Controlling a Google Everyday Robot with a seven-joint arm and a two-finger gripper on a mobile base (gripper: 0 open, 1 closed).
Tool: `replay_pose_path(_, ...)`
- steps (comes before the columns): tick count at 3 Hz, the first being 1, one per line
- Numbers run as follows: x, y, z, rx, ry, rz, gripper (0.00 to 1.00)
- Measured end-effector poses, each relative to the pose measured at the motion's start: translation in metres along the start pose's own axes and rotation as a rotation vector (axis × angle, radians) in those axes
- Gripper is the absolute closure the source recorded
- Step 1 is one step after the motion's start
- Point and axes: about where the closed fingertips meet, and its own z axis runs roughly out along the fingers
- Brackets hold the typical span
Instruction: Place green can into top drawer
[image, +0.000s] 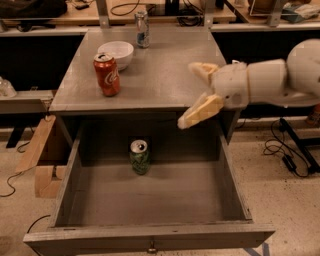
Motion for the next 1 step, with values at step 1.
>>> replay_pose_path(1,-0.0309,-0.0167,-0.0452,0.081,0.116,-0.053,0.00)
